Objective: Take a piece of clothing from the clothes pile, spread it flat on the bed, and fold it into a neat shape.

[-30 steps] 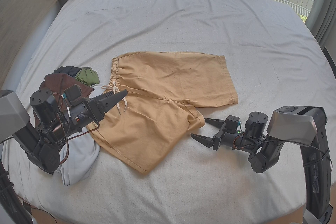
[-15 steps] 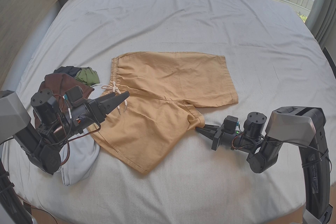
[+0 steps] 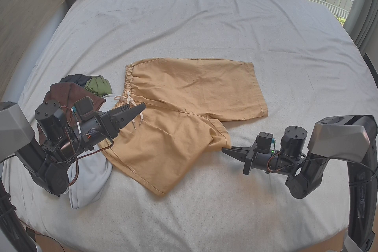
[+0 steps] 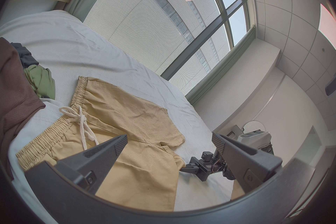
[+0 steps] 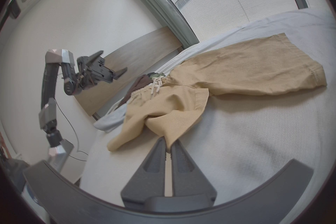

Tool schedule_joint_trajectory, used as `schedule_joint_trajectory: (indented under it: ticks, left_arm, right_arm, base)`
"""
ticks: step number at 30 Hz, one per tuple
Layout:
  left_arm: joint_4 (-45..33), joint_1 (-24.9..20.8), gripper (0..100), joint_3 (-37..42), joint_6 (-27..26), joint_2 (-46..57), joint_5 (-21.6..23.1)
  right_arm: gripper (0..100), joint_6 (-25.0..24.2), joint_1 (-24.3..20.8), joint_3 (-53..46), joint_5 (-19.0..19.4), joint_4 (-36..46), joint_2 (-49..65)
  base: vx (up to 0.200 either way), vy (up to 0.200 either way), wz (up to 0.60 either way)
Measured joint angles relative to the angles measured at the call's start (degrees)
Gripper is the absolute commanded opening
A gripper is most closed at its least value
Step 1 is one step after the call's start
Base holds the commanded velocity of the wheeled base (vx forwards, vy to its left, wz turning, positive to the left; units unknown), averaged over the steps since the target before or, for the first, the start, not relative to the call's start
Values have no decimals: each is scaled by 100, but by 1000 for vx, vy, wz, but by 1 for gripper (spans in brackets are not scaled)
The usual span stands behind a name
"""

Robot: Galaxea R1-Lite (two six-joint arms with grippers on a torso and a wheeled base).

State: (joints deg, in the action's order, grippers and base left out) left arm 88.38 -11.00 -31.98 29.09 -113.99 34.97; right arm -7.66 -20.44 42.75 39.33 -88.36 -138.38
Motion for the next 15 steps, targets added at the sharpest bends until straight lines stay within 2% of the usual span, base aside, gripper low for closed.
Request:
schedule_joint_trajectory:
  ticks: [6,15]
  left_arm:
    - [0,0,100,0,-2,0,0]
    - [0,-5,100,0,-2,0,2]
  right_arm:
    - [0,-622,-88,-434,205,4,621]
    - [0,-1273,-119,-530,241,1,1232]
  base:
    - [0,0,0]
    - [0,0,0]
